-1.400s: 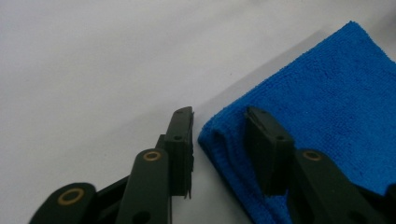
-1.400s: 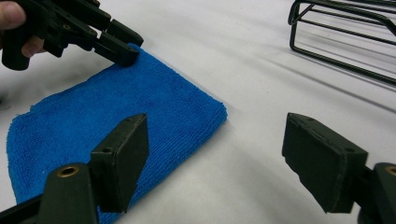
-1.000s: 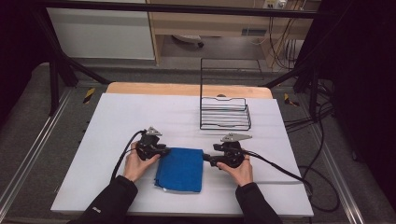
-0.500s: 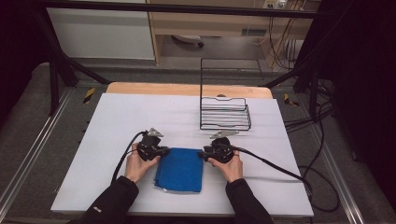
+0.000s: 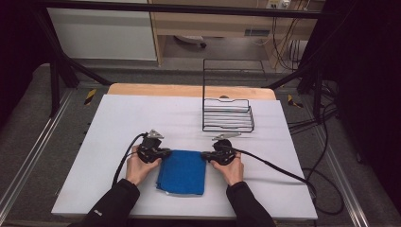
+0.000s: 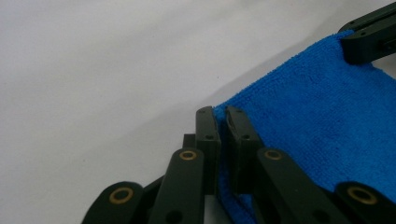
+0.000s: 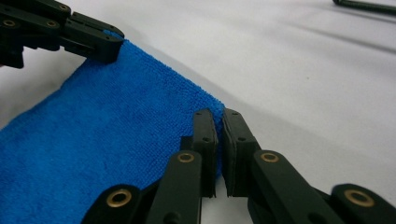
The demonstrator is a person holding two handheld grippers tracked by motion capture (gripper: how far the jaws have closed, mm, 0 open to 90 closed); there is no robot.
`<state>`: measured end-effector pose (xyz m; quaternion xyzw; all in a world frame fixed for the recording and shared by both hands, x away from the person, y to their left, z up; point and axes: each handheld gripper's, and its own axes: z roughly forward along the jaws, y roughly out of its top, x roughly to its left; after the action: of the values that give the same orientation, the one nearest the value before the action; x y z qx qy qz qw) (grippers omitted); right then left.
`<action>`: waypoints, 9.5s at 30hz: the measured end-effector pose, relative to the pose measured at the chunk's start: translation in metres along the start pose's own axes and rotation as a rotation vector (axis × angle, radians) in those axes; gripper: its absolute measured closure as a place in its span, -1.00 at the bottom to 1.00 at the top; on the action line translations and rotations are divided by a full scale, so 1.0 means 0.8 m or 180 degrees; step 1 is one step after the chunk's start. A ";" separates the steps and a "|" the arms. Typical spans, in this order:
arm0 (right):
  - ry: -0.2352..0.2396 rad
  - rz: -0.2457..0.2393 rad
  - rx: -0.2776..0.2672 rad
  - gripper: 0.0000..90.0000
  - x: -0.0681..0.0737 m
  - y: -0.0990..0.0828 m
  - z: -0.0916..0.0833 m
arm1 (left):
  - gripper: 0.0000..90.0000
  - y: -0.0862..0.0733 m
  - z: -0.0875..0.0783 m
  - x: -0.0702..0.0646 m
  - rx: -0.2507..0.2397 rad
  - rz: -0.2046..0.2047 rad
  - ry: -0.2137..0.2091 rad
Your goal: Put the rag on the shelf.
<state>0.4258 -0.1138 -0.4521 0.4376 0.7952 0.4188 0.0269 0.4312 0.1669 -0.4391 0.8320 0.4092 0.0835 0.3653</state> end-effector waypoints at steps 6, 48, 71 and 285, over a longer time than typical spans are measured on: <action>0.0066 -0.0052 -0.0197 0.91 0.008 0.003 -0.016 | 0.88 -0.001 -0.026 -0.002 -0.0252 -0.0044 -0.0098; 0.0000 -0.0858 -0.1122 0.92 0.058 0.039 -0.115 | 0.87 0.018 -0.120 -0.058 -0.1294 0.0275 0.0055; -0.0255 -0.1008 -0.1488 0.92 0.059 0.045 -0.173 | 0.87 0.062 -0.122 -0.089 -0.1631 0.0407 -0.0011; -0.0873 -0.1295 -0.1323 0.87 -0.065 0.157 -0.259 | 0.99 0.278 -0.074 -0.103 -0.1205 0.0778 -0.0337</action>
<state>0.4574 -0.2511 -0.2480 0.3072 0.7528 0.4954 0.3059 0.4894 0.0492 -0.2333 0.7952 0.2627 0.1586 0.5230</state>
